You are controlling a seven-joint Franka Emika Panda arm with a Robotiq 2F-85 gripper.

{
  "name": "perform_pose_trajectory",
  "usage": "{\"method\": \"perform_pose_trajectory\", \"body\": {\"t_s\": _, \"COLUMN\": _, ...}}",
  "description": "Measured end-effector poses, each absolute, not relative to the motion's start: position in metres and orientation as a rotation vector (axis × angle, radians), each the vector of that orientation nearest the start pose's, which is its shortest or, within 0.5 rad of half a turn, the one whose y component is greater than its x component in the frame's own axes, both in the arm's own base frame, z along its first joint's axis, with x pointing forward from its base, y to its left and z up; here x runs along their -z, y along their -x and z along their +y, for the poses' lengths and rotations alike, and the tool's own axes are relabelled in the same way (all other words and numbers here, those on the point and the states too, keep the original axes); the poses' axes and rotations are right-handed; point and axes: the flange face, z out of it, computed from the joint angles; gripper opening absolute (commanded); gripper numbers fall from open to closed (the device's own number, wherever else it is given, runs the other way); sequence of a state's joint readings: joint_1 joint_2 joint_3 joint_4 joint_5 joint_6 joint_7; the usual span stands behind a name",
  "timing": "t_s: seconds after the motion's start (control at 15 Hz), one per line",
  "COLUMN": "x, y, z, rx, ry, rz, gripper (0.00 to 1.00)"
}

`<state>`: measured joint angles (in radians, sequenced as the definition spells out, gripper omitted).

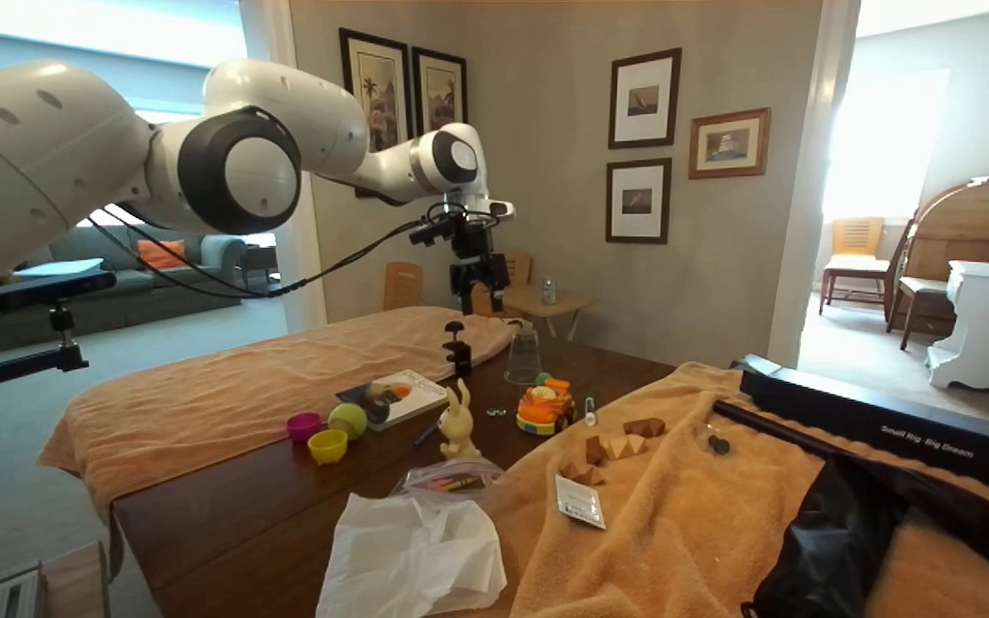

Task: Move the green ball forward

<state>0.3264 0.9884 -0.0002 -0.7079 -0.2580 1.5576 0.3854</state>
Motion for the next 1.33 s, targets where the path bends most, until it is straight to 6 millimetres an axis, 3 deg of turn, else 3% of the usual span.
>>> {"method": "perform_pose_trajectory", "body": {"t_s": 0.27, "x": -0.366, "y": -0.736, "z": 0.212, "rx": -0.157, "ry": 3.298, "rz": 0.054, "gripper": 1.00}}
{"method": "perform_pose_trajectory", "body": {"t_s": 0.47, "x": -0.370, "y": -0.730, "z": 0.197, "rx": -0.202, "ry": 3.306, "rz": 0.055, "gripper": 1.00}}
{"method": "perform_pose_trajectory", "body": {"t_s": 0.67, "x": -0.370, "y": -0.726, "z": 0.197, "rx": -0.219, "ry": 3.309, "rz": 0.052, "gripper": 1.00}}
{"method": "perform_pose_trajectory", "body": {"t_s": 1.07, "x": -0.358, "y": -0.720, "z": 0.223, "rx": -0.213, "ry": 3.285, "rz": -0.018, "gripper": 1.00}}
{"method": "perform_pose_trajectory", "body": {"t_s": 1.33, "x": -0.344, "y": -0.726, "z": 0.236, "rx": -0.063, "ry": 3.240, "rz": -0.064, "gripper": 1.00}}
